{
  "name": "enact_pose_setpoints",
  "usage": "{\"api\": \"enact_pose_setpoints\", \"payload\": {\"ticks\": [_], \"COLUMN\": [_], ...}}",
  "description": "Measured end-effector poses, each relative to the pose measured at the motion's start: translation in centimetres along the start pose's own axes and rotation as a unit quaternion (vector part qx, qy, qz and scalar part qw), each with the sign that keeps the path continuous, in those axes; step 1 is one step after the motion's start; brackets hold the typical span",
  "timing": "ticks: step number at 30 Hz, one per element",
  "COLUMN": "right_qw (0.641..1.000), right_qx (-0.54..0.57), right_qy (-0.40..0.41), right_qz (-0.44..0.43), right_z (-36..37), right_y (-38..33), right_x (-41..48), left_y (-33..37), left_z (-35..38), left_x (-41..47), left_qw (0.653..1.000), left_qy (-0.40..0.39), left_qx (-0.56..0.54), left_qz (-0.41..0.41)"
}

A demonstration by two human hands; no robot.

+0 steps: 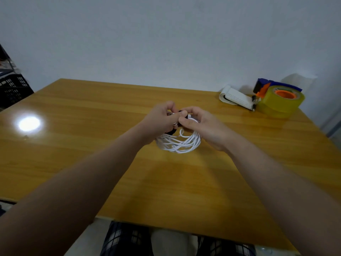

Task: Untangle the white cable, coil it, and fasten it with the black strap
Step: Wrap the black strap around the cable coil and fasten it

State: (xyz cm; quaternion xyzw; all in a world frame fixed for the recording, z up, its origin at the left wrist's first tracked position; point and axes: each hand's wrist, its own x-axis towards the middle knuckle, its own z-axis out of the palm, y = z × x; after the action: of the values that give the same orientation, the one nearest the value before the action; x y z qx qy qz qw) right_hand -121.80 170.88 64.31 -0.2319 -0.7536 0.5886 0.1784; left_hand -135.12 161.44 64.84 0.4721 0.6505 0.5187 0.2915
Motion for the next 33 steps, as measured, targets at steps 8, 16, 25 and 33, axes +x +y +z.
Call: {"api": "enact_pose_setpoints", "payload": {"ticks": [8,16,25,33], "right_qw": [0.999,0.999,0.998,0.85], "right_qx": [-0.005,-0.021,0.049,-0.407], "right_qy": [0.025,-0.007,0.009,0.11], "right_qz": [-0.026,-0.025,-0.03,-0.316], "right_z": [0.9,0.7,0.5,-0.3], "right_y": [0.2,0.3,0.5,0.6], "right_x": [-0.3,-0.4,-0.2,0.1], "left_y": [0.3,0.4,0.7,1.4], "left_z": [0.1,0.1,-0.1,0.0], "left_x": [0.0,0.1,0.2,-0.4], "left_qw": [0.997,0.996,0.994,0.994], "left_qy": [-0.015,-0.019,-0.039,-0.061], "left_qx": [0.064,0.083,0.081,0.041], "left_qz": [-0.03,-0.032,-0.069,-0.082]}}
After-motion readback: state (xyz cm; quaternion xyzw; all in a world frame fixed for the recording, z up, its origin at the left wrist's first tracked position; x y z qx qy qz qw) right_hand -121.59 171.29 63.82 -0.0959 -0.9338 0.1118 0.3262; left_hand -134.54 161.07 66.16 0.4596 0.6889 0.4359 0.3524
